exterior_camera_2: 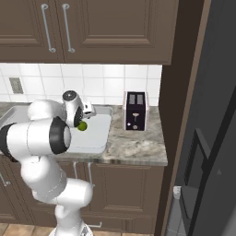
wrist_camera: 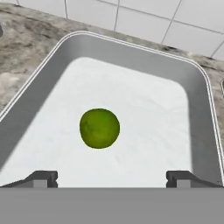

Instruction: Place one lime and one chicken drumstick in each tupperware on the nearby counter, to pack two identical lunches.

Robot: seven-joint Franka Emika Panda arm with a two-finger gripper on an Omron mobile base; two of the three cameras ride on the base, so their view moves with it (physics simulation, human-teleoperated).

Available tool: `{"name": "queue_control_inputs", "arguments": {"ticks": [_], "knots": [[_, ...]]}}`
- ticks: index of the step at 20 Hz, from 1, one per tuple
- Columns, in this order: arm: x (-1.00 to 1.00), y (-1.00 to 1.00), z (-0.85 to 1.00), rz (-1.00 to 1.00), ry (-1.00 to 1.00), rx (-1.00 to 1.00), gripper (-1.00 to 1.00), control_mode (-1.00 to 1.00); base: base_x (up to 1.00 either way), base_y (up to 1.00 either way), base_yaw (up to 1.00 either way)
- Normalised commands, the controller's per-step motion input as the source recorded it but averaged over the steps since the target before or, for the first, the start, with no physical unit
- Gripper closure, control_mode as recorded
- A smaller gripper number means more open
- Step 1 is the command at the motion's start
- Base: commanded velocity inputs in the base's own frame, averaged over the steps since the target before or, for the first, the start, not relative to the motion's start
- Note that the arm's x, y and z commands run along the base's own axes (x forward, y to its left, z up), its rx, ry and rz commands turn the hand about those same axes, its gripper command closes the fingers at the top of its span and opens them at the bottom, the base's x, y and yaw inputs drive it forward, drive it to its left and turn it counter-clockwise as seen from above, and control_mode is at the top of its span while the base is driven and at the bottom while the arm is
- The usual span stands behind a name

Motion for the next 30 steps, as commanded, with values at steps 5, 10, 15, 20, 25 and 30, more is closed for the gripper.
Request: {"name": "queue_control_inputs", "arguments": {"ticks": [5,10,15,20,25,30], "knots": [[-1.00,-0.11,0.81,0.00,0.00,-0.01,-1.00,-1.00,0.00,0.00,0.00],[-1.00,-0.16,0.60,0.00,-0.06,0.00,-1.00,-1.00,0.00,0.00,0.00],[-1.00,-0.14,0.48,0.04,-0.17,0.00,-1.00,-1.00,0.00,0.00,0.00],[-1.00,-0.16,0.62,0.06,-0.18,0.00,-1.00,-1.00,0.00,0.00,0.00],[-1.00,-0.12,0.69,0.01,-0.02,0.00,-1.00,-1.00,0.00,0.00,0.00],[-0.79,-0.03,0.35,0.00,0.10,0.00,-1.00,-1.00,0.00,0.00,0.00]]}}
